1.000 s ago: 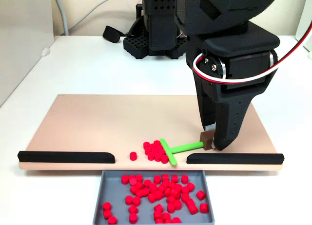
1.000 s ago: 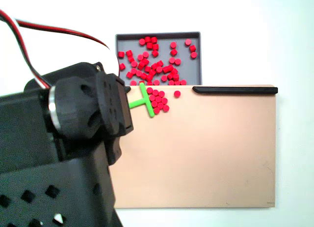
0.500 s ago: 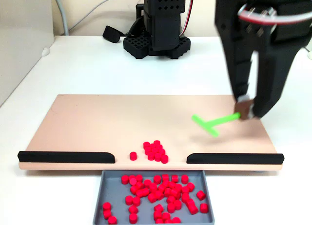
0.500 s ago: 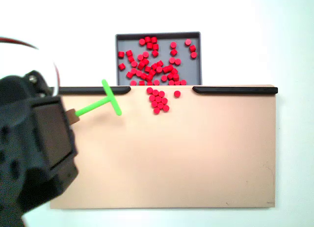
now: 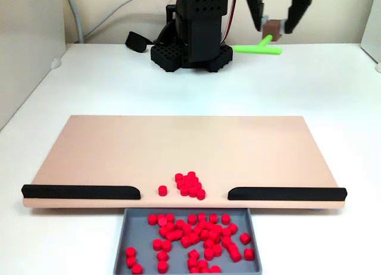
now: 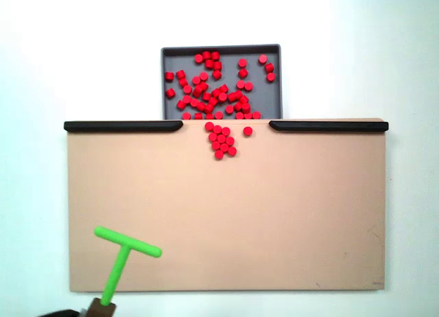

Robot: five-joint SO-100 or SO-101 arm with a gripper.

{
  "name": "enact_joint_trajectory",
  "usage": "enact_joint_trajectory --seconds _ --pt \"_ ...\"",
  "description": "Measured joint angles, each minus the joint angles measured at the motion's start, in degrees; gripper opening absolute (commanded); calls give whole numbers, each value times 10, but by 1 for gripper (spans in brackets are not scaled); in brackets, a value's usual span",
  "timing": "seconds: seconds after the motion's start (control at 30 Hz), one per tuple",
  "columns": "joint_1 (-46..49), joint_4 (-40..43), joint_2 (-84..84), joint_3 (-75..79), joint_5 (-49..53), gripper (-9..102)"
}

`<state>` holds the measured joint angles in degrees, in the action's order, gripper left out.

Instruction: Push granules from left to the grey container

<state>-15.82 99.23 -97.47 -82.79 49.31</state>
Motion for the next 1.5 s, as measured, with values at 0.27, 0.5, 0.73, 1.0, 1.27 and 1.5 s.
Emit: enact_joint_trajectory --seconds 0.27,0.5,0.73,1.0,1.27,1.5 --pt "80 -15 -18 -17 248 0" --pt "136 -75 4 -42 333 0" --pt "171 -98 22 -47 363 0" --pt "186 -98 41 -47 381 0" --pt "186 -98 41 -47 396 0" --pt "200 -98 41 -47 426 0"
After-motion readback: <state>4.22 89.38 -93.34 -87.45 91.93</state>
